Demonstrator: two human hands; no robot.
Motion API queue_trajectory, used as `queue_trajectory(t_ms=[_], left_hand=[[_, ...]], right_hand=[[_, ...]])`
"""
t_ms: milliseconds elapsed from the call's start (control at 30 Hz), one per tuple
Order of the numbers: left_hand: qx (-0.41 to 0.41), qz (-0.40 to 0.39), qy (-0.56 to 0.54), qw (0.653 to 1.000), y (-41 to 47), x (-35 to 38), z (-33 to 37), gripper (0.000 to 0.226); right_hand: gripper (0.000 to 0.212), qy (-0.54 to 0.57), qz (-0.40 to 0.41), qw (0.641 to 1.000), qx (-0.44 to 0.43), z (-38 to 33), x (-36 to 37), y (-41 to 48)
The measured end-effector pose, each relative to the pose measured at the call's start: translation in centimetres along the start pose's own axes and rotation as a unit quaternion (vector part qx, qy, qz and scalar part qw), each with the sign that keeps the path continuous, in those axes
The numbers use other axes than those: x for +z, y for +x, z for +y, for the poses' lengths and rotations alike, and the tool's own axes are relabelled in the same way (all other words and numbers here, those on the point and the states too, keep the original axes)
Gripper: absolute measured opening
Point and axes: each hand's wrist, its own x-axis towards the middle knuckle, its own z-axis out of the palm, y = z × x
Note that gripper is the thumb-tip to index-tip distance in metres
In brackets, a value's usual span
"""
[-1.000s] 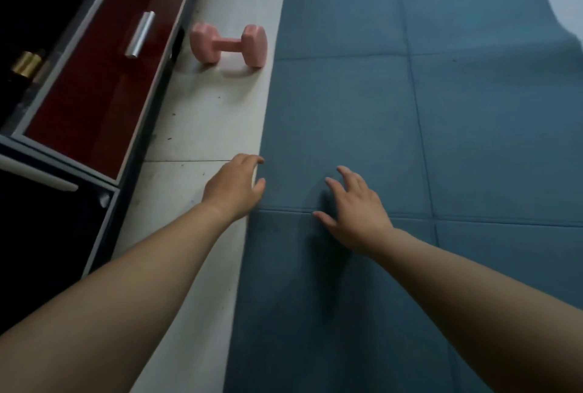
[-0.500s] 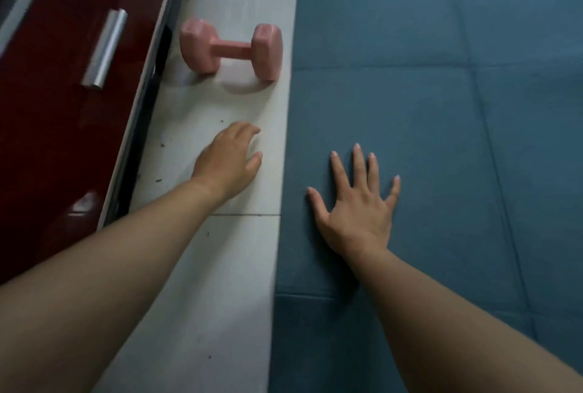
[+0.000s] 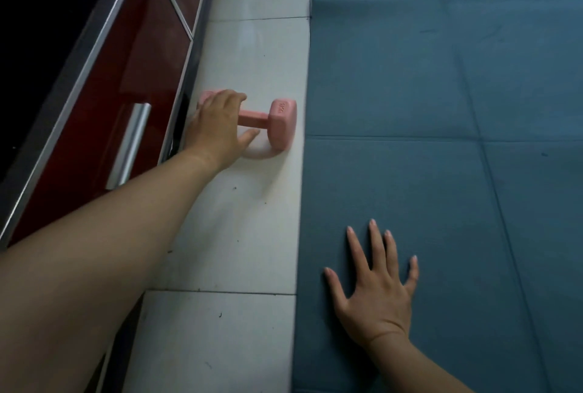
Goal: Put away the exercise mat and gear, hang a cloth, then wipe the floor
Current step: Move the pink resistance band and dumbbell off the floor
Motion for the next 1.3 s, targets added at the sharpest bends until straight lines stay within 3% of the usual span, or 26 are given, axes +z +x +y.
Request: queue_trajectory(t_ms=[333,600,733,933,1300], left_hand=[[-0.016,-0.016,0.011,1.000,2.6,0.6,-2.5,0.069],[-0.044,-0.037,-0.007,0.998,0.8,0.9,-2.0,0.058],[-0.057,-0.011,-0.021,0.998,-1.1,1.4,-0.6,0.055],[-0.128,0.022,-0.167,0.977,-1.4,0.9,-1.0,0.056],[-0.171,0.058,-0.147,0.972,-8.4,0.3,1.3,0.049]], right_hand=[[0.071,-0.006,0.006,1.000,0.003,0.1,0.1,-0.1],[0.071,-0.004,0.006,1.000,0.003,0.0,0.0,0.0],[0.071,-0.004,0.004,1.000,0.003,0.0,0.1,-0.1],[0.071,-0.005,0.010,1.000,0.003,0.1,0.2,-0.1],[0.075,0.014,-0.016,1.000,0.000,0.0,-0.3,-0.3]])
